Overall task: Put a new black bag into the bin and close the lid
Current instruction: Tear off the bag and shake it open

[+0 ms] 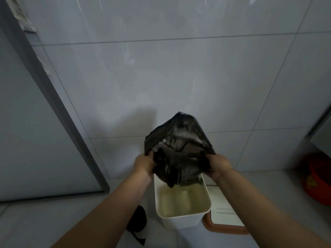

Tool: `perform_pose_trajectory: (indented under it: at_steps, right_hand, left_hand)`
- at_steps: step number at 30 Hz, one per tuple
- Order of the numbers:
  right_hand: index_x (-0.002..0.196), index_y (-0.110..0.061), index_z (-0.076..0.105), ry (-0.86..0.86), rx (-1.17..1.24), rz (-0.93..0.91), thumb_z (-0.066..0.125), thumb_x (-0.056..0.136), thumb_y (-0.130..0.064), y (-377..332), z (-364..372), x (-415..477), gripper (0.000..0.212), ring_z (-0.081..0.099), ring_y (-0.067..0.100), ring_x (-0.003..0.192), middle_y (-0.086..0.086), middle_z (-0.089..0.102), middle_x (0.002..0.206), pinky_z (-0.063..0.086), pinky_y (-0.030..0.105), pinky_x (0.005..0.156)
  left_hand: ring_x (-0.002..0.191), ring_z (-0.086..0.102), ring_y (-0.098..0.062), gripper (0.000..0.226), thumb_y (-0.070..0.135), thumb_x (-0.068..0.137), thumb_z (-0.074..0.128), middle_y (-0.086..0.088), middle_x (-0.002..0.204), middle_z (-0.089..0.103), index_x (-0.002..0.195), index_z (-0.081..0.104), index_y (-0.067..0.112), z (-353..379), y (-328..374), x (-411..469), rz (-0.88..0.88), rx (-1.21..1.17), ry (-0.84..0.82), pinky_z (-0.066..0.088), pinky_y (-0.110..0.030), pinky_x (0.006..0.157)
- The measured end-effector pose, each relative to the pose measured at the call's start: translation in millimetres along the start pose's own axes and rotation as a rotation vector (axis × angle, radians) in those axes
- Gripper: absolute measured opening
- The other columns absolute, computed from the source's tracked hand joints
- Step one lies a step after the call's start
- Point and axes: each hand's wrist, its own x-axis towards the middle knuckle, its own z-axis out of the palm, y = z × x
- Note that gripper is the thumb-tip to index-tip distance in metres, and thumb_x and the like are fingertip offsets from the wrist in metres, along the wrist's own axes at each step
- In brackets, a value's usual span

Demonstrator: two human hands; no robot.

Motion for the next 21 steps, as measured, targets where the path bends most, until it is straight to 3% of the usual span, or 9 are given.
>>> perform_pose_trajectory:
  at_steps: [2, 5, 8, 9, 11, 13, 17, 19, 21]
  right_hand:
    - [0.101, -0.005, 0.056, 0.035, 0.127, 0.117, 0.035, 0.094, 0.001, -7, -18, 12, 0.023, 0.051, 0.028, 0.069, 0.014, 0.052, 0.074, 0.047, 0.025, 0.032]
    - [0.113, -0.008, 0.055, 0.068, 0.209, 0.274, 0.027, 0.098, -0.006, -15, -36, 20, 0.031, 0.062, 0.032, 0.093, 0.016, 0.062, 0.087, 0.056, 0.032, 0.048]
    - [0.08, 0.0, 0.056, -0.046, 0.115, 0.315, 0.027, 0.098, -0.008, -14, -41, 19, 0.036, 0.066, 0.029, 0.045, 0.018, 0.067, 0.05, 0.048, 0.033, 0.028]
    - [0.077, -0.002, 0.056, -0.087, 0.024, 0.306, 0.03, 0.098, -0.011, -12, -44, 20, 0.034, 0.065, 0.029, 0.045, 0.017, 0.067, 0.048, 0.05, 0.034, 0.03]
    - [0.083, -0.003, 0.06, -0.189, -0.205, 0.251, 0.044, 0.094, -0.015, -13, -49, 20, 0.023, 0.066, 0.027, 0.052, 0.013, 0.07, 0.054, 0.055, 0.032, 0.042]
    - [0.095, 0.0, 0.064, -0.301, -0.437, 0.107, 0.06, 0.086, -0.013, -19, -59, 20, 0.016, 0.068, 0.024, 0.059, 0.012, 0.073, 0.067, 0.058, 0.029, 0.053]
    - [0.1, -0.006, 0.07, -0.318, -1.122, -0.134, 0.071, 0.079, -0.017, -28, -78, 28, 0.024, 0.066, 0.021, 0.078, 0.013, 0.072, 0.091, 0.052, 0.026, 0.069]
    - [0.093, 0.0, 0.071, -0.137, -1.296, -0.274, 0.066, 0.081, -0.009, -27, -81, 37, 0.016, 0.06, 0.023, 0.075, 0.02, 0.071, 0.09, 0.044, 0.025, 0.062]
    - [0.09, 0.009, 0.066, 0.072, -1.15, -0.34, 0.054, 0.082, 0.003, -25, -80, 45, 0.016, 0.054, 0.025, 0.075, 0.028, 0.067, 0.091, 0.039, 0.026, 0.06]
  left_hand:
    - [0.108, 0.059, -0.044, 0.037, 0.007, 0.099, 0.035, -0.032, 0.116, 0.061, 0.129, 0.05, -0.009, -20, 3, 14, -0.153, -0.168, 0.065, 0.047, -0.047, 0.086]
    - [0.126, 0.05, -0.041, 0.039, -0.001, 0.097, 0.034, -0.028, 0.137, 0.052, 0.132, 0.049, -0.003, -39, 3, 26, -0.239, -0.274, 0.131, 0.046, -0.046, 0.083]
    - [0.105, 0.059, -0.038, 0.033, 0.005, 0.1, 0.034, -0.024, 0.112, 0.069, 0.127, 0.052, 0.003, -47, 1, 32, -0.3, -0.346, 0.133, 0.053, -0.041, 0.074]
    - [0.089, 0.059, -0.037, 0.03, 0.007, 0.1, 0.034, -0.024, 0.101, 0.071, 0.122, 0.054, 0.003, -49, 2, 32, -0.332, -0.366, 0.121, 0.054, -0.04, 0.071]
    - [0.087, 0.058, -0.036, 0.03, 0.011, 0.1, 0.036, -0.022, 0.117, 0.065, 0.116, 0.058, -0.002, -57, 3, 36, -0.375, -0.364, 0.105, 0.051, -0.042, 0.086]
    - [0.096, 0.062, -0.035, 0.031, 0.017, 0.1, 0.04, -0.021, 0.117, 0.063, 0.118, 0.058, 0.0, -68, 4, 38, -0.374, -0.285, 0.068, 0.054, -0.043, 0.082]
    - [0.054, 0.071, -0.024, 0.015, 0.01, 0.091, 0.053, -0.014, 0.064, 0.074, 0.087, 0.064, 0.001, -86, 15, 30, -0.249, -0.026, -0.203, 0.058, -0.028, 0.048]
    - [0.072, 0.075, -0.021, 0.016, 0.006, 0.078, 0.069, -0.01, 0.078, 0.079, 0.094, 0.068, 0.005, -91, 19, 25, -0.15, 0.196, -0.364, 0.06, -0.025, 0.06]
    - [0.089, 0.072, -0.024, 0.03, 0.007, 0.068, 0.08, -0.006, 0.088, 0.078, 0.097, 0.072, 0.01, -86, 16, 23, -0.044, 0.502, -0.448, 0.057, -0.024, 0.07]
